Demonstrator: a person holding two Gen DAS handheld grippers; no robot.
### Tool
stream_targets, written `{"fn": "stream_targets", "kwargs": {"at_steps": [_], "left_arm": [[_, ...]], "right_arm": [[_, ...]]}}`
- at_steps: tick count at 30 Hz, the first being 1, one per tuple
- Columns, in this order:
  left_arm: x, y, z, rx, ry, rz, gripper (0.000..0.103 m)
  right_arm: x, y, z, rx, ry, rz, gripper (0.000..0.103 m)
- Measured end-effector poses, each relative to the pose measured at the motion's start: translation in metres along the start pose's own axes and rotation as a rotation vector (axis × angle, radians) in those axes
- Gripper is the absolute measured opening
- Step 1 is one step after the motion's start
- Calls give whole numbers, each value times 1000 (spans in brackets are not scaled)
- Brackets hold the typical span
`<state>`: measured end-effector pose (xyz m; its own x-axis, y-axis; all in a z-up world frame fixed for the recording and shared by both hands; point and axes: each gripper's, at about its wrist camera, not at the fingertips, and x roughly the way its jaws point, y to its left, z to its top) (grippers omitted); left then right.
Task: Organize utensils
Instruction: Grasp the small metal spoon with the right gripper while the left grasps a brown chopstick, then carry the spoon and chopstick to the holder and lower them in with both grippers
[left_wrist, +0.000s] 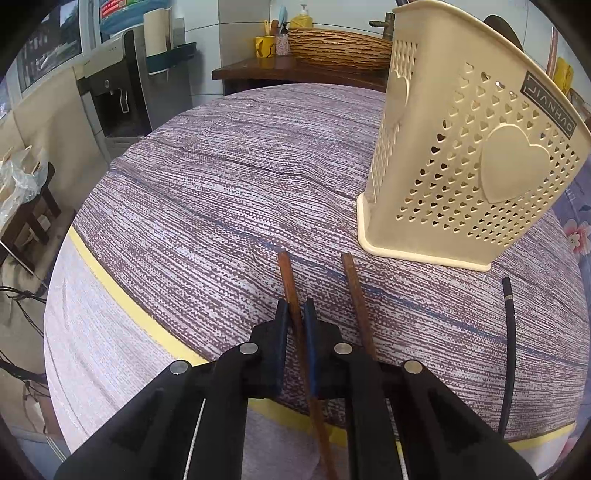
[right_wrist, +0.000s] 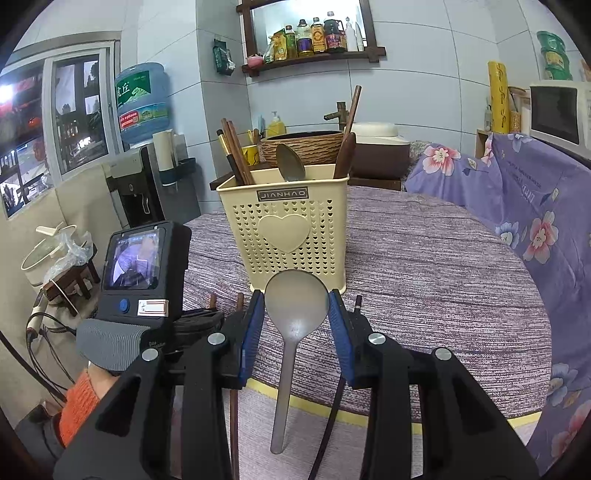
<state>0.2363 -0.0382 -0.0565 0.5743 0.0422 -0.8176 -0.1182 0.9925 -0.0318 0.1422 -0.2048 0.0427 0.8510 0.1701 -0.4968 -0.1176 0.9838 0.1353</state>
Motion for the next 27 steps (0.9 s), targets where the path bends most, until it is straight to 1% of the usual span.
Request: {"fn": "stream_targets", "kwargs": {"at_steps": [7,10,12,15,17,22,25,27], "left_arm": [[1,-1,1,5,-5,-8,8],[1,1,3,0,-2,-28,8],[-3,3,7,-2,-15,-42,8],[-17,6,11,-4,-46,-81,8],[-31,10,14,-5,-71,-122,8],[-80,24,24,7,-175,-223,8],[-104,29,32,13,-229,-259,8],[-122,35,36,23,-277,-267,8]], "right_arm": [[0,3,-1,-2,1,3,36],[-1,3,-1,-2,2,4,36],[-1,2,-1,4,5,12,36],[1,-1,1,16,10,24,36],[1,-5,2,28,12,39,36],[2,-12,6,52,15,67,36],[0,-11,9,45,4,79,36],[-1,-10,10,38,-3,82,36]]}}
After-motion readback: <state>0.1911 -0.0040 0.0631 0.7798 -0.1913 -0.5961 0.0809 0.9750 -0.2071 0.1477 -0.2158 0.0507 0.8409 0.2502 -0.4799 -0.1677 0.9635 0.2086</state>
